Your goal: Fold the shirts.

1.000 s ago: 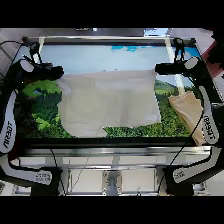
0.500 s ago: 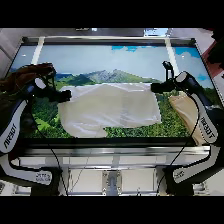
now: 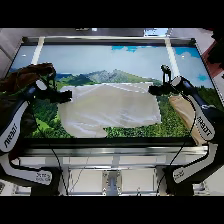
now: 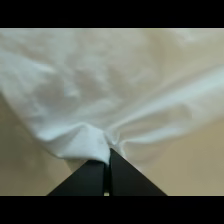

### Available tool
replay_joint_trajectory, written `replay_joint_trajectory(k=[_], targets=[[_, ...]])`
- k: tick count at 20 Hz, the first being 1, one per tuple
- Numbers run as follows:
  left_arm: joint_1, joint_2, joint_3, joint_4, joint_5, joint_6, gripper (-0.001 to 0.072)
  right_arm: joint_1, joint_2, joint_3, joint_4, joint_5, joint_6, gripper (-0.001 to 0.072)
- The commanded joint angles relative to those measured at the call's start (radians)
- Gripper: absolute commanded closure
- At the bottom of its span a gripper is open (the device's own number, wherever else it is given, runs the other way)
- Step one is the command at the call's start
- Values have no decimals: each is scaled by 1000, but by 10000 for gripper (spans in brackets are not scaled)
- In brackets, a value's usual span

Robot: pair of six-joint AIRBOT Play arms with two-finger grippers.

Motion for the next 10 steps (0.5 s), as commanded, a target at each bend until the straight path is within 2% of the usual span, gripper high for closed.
replay_joint_trajectory(k=[1, 3, 10], targets=[[0, -13, -1, 56, 29, -60, 695, 1, -2, -1, -72, -19, 55, 680], [0, -24, -1, 125, 47, -135, 695, 0, -2, -1, -100, -22, 82, 680], [0, -26, -1, 129, 117, -157, 695, 1, -2, -1, -108, -36, 82, 680]])
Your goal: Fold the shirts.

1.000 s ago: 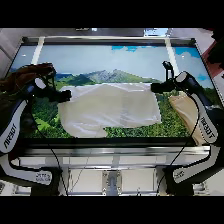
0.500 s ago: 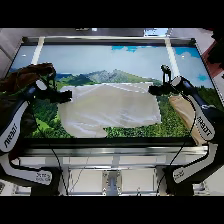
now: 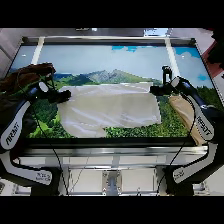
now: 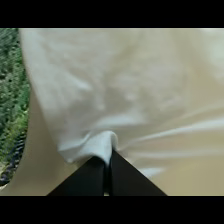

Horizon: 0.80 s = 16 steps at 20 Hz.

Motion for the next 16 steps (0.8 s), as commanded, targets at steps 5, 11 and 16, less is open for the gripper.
replay_joint_trajectory(k=[5, 11, 16], targets=[[0, -2, 0, 12, 32, -15, 694, 1, -1, 0, -13, 0, 6, 679], [0, -29, 0, 16, -45, -15, 694, 1, -1, 0, -69, 68, 8, 679], [1, -19, 52, -42, -74, -3, 139, 1, 14, 34, -57, 134, 26, 324]])
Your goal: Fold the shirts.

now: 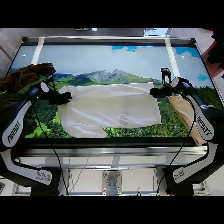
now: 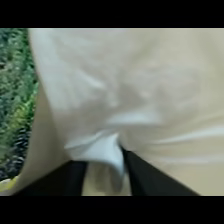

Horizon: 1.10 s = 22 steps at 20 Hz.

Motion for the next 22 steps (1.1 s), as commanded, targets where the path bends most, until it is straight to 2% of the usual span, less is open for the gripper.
replay_joint_trajectory(k=[1, 5, 8, 11, 14, 17, 22], targets=[[1, 22, 69, -38, -57, 15, 135, 0, 23, 53, -3, 91, 7, 324], [15, 184, 213, -8, -224, 109, 133, -16, 159, 183, -127, 231, 5, 324], [23, 379, 92, 75, -326, 120, 133, -36, 251, 187, -136, 265, 4, 324], [37, 575, -265, 31, -330, 70, 134, -35, 258, 185, -122, 322, 4, 324], [38, 715, -576, -187, -319, 52, 147, -36, 258, 186, -101, 328, 5, 324], [35, 749, -714, -374, -304, 52, 146, -35, 258, 186, -87, 349, 4, 324], [-16, 749, -810, -355, -229, -6, 146, -35, 258, 186, -83, 364, 4, 324]])
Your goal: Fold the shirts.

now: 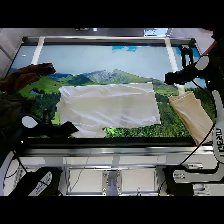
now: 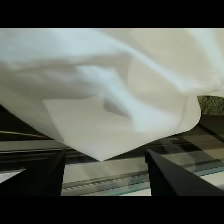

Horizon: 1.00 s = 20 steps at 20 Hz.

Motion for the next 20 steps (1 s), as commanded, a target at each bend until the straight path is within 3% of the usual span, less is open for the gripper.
replay_joint_trajectory(k=[1, 4, 8, 10, 11, 12, 16, 20], targets=[[-30, 13, -77, -39, 37, -41, 146, 0, 1, 1, 7, 13, 0, 324], [-79, 13, -79, -32, 93, -60, 147, 0, 1, 1, 8, 12, 0, 324], [-187, 12, -110, 0, 337, -159, 158, 0, 2, 1, 37, 6, 0, 324], [-235, 10, -129, -5, 380, -180, 316, 0, 1, 1, 49, 5, 0, 325], [-251, 10, -129, -14, 373, -180, 532, 0, 1, 1, 49, 11, 0, 325], [-259, 10, -129, -30, 362, -178, 689, 0, 1, 1, 48, 23, 0, 325], [-261, 17, -112, -100, 249, -174, 694, -1, 2, 1, -8, 159, 0, 326], [-261, 95, -48, -79, 194, -153, 694, -2, 3, -86, -27, 309, 0, 325]])
